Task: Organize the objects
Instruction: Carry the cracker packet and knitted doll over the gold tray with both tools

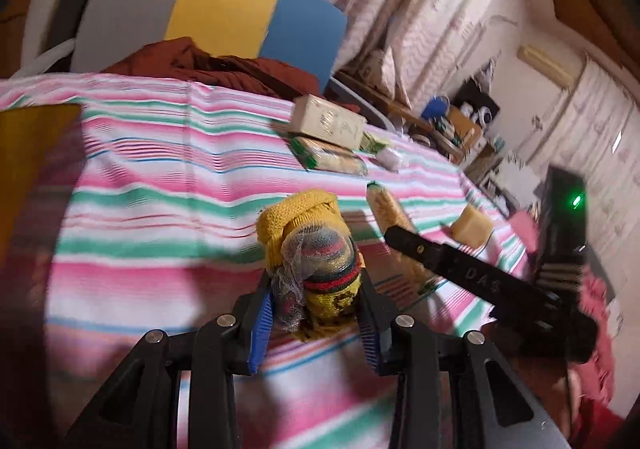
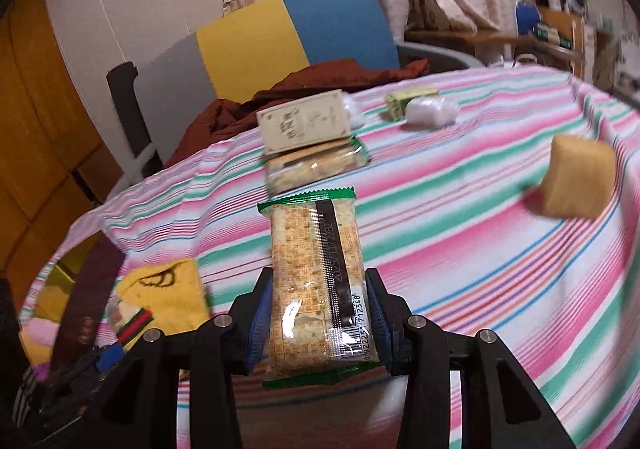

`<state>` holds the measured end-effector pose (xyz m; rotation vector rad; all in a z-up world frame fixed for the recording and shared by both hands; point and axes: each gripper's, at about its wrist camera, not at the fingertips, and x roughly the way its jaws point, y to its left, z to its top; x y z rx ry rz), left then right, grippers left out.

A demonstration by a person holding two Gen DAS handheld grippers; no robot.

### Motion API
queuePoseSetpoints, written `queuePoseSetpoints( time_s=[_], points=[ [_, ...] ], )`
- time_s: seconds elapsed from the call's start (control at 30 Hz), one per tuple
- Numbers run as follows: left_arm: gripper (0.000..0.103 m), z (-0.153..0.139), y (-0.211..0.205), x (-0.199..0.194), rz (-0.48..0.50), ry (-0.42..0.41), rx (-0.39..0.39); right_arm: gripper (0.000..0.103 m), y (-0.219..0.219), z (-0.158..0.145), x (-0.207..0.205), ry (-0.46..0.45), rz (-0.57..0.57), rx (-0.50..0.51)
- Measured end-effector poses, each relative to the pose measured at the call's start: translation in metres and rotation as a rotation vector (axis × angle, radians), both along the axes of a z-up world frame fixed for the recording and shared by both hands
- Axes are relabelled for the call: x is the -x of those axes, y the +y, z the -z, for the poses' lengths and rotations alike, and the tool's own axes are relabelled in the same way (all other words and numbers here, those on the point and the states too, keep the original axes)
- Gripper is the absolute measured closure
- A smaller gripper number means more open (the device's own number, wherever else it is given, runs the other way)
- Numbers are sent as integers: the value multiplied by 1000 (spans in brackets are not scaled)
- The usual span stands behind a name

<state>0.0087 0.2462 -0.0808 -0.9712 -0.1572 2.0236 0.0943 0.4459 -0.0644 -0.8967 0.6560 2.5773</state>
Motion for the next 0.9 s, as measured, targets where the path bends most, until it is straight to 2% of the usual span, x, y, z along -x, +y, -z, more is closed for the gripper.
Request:
queuePoseSetpoints(
  time_s=[0.17, 0.37, 0.47, 0.67, 0.9],
  points=[
    [66, -13, -40, -6, -52, -9, -51, 59, -30, -5, 2, 3, -59, 2],
    [66, -42, -91, -9, -114, 41, -93, 59, -75, -20, 14, 27, -162, 15],
    [66, -55, -121, 0, -179, 63, -115, 59, -105, -30, 23, 45, -240, 13],
    [66, -64, -184, 39, -349, 49, -110, 59, -160, -49, 49, 75, -385, 4],
    [65, -52, -225, 80, -467, -27, -52, 59, -216, -52, 92, 37, -510, -7]
  ],
)
